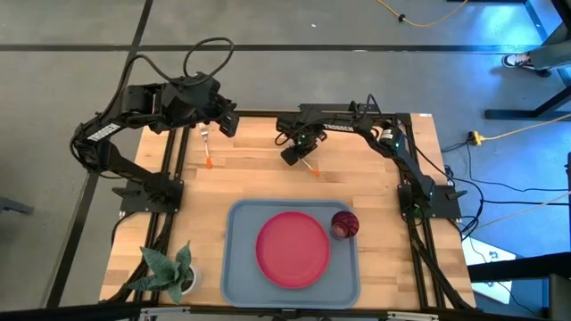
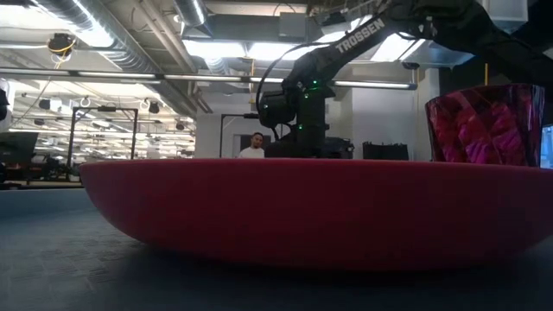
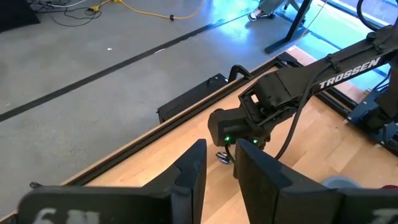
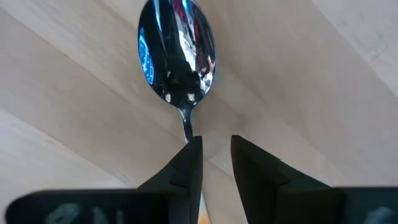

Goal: Pick and place plate/cup/fork/spoon on tray
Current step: Put the orange spoon on the blue serving tray to the left of the pink plate

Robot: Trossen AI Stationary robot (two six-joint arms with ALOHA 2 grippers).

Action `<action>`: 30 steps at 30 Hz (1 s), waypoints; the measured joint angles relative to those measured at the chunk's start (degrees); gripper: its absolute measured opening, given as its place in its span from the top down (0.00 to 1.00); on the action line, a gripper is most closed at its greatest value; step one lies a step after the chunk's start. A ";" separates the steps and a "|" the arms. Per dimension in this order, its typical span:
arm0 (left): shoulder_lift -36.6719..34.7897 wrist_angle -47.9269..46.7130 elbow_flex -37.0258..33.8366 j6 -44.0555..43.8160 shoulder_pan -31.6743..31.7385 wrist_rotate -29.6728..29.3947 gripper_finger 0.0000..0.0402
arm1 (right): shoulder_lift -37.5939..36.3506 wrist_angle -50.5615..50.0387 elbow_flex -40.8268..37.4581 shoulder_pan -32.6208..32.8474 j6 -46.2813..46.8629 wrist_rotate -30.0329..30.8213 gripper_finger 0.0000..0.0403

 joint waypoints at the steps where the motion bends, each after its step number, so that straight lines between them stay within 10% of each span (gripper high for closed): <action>1: 0.00 0.00 0.00 0.00 0.00 0.00 0.80 | 0.02 0.00 0.00 0.00 0.00 -0.02 0.78; 21: 0.00 -0.55 0.00 0.11 0.02 0.00 0.80 | -0.43 7.09 0.47 0.50 -7.23 -7.36 0.78; 30: 0.60 -5.96 -0.11 -2.81 5.01 5.92 0.80 | -12.63 6.36 2.14 0.34 -9.00 -3.04 0.78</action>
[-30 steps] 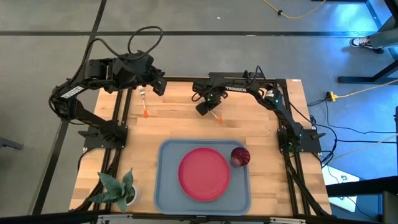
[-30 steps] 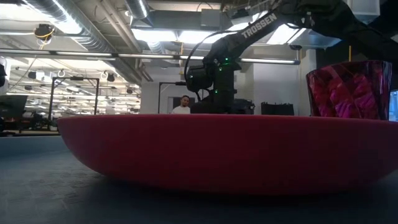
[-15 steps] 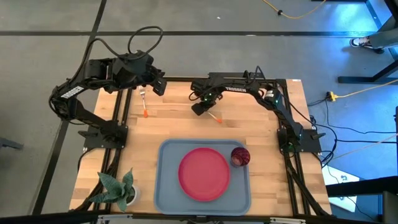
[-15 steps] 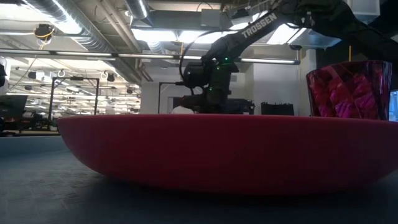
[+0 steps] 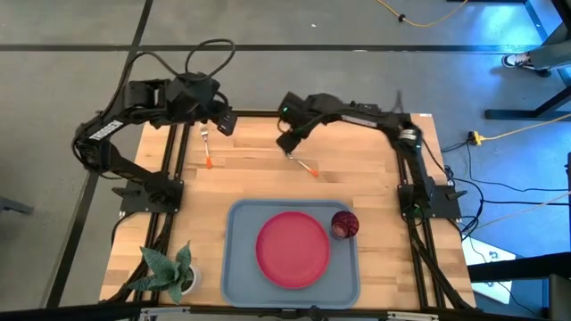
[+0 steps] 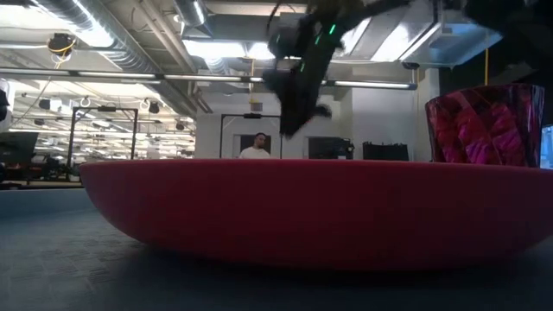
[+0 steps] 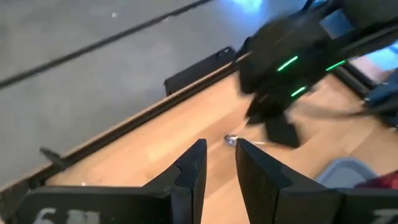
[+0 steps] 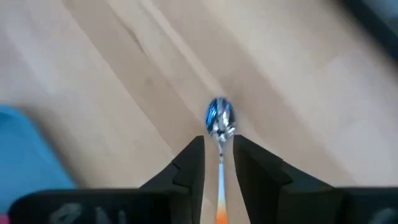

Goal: Pick and place plate/cup/fork/spoon on tray
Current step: Put the orange spoon on the blue serving tray to the left of the pink plate

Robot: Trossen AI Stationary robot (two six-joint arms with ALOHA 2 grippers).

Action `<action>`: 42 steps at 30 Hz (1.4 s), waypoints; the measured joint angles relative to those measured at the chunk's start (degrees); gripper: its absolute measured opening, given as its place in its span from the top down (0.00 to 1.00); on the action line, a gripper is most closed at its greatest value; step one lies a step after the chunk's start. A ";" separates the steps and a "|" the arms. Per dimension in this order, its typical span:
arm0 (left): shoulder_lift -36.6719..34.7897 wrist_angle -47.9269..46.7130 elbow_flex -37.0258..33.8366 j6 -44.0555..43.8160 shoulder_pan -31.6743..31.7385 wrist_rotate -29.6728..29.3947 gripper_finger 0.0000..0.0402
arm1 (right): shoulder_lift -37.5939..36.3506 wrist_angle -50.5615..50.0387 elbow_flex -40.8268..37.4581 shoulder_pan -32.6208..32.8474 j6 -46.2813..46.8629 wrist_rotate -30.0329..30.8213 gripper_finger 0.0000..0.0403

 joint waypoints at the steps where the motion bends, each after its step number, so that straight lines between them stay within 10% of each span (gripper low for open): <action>1: 0.16 0.00 -0.55 -0.21 1.09 0.67 0.80 | -2.20 -0.05 0.00 0.01 -0.26 0.95 0.78; 15: 6.08 29.47 -25.19 4.26 19.48 38.33 0.80 | -29.92 -2.28 0.04 -0.04 -7.32 6.71 0.78; 33: 30.71 46.39 -32.17 6.35 17.98 46.09 0.80 | -37.98 -6.69 -1.14 0.14 -7.51 6.80 0.78; 42: 34.44 48.71 -32.17 6.33 16.87 39.35 0.80 | -37.73 -8.21 -1.22 0.14 -7.34 6.84 0.78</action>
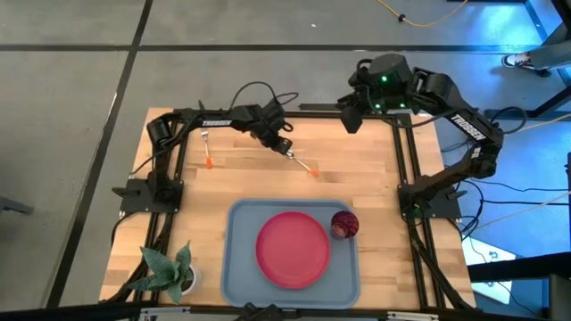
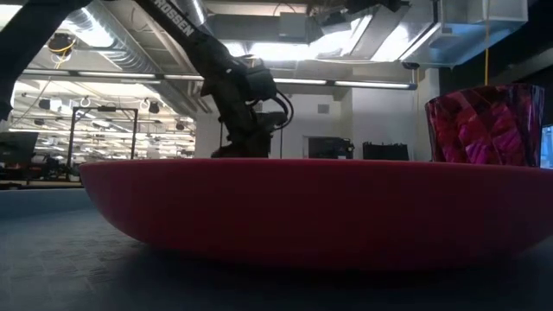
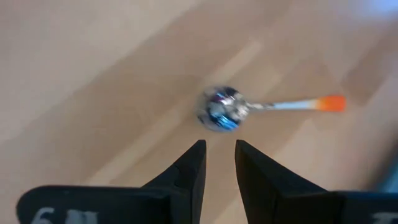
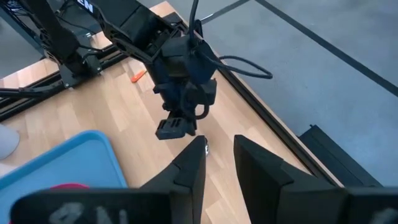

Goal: Pick and place plate/cup/fork/spoon on tray
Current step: Put the orange spoon on the blue serving tray to the left of the pink plate

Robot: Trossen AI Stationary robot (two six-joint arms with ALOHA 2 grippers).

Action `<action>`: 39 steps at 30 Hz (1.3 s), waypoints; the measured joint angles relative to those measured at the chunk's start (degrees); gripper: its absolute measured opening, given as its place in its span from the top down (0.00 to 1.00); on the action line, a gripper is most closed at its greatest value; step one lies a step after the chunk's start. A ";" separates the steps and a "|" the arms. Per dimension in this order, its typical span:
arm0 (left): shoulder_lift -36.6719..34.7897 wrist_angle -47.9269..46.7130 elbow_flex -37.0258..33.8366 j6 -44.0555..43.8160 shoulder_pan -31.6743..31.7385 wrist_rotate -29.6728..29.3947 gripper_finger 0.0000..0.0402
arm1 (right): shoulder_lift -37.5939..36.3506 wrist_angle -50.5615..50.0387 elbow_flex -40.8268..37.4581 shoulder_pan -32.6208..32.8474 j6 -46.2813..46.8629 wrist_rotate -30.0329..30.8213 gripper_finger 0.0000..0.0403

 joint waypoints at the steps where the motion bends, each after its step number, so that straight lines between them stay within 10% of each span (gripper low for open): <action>1: 0.00 0.28 0.00 0.00 0.00 -1.12 0.80 | 0.00 -0.01 0.00 0.00 -0.02 0.00 0.78; 39: 6.05 7.10 0.17 2.49 -2.17 -5.32 0.80 | 0.00 -0.16 0.00 0.02 0.24 -0.13 0.78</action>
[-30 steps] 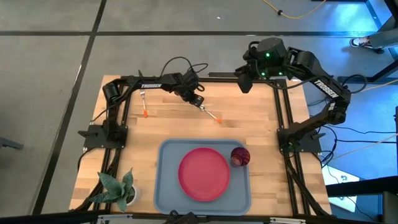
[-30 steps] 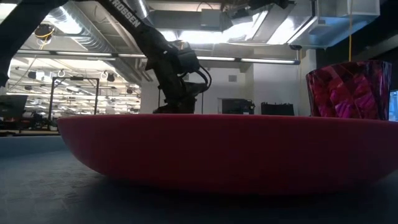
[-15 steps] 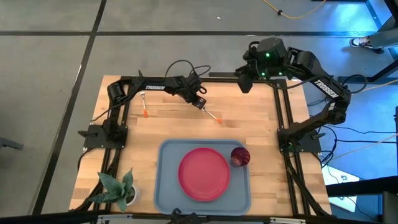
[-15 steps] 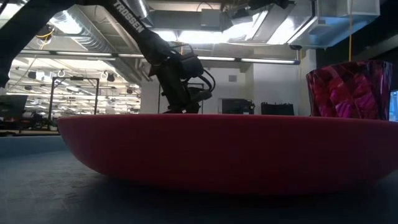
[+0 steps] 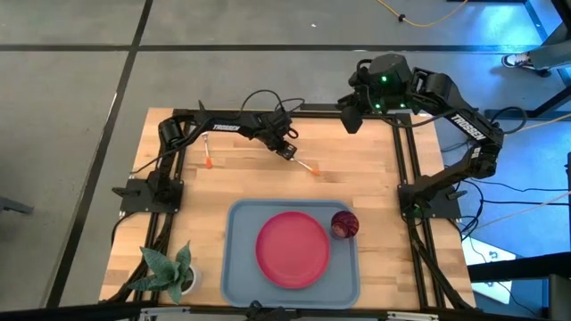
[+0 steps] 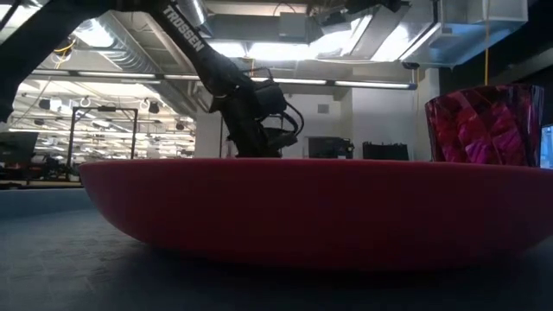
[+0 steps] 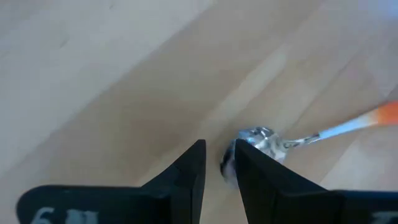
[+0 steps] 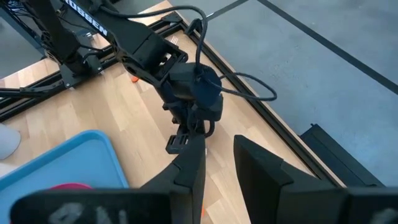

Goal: Pick and place plate/cup/fork/spoon on tray
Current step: Put the orange spoon on the blue serving tray to the left of the pink plate

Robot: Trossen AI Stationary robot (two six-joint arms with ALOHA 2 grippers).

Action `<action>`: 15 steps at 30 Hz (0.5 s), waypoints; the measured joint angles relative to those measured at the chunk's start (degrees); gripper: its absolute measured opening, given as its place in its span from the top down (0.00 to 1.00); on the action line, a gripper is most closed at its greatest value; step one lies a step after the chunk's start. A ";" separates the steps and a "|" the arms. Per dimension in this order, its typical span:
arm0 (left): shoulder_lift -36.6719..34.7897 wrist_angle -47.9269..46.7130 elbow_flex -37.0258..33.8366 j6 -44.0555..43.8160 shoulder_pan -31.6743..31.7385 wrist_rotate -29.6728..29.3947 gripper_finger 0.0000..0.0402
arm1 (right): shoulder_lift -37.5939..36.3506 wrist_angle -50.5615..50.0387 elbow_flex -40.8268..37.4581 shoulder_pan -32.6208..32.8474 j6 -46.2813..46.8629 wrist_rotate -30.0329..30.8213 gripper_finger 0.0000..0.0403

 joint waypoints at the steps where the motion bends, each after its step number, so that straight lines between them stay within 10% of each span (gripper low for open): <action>1: 0.17 0.08 -0.02 0.00 -0.03 0.05 0.80 | 0.00 0.00 0.00 0.00 0.00 0.00 0.78; 15: 0.00 -0.33 -0.08 3.10 -0.10 0.40 0.99 | 0.00 0.02 0.00 0.00 0.00 0.02 0.78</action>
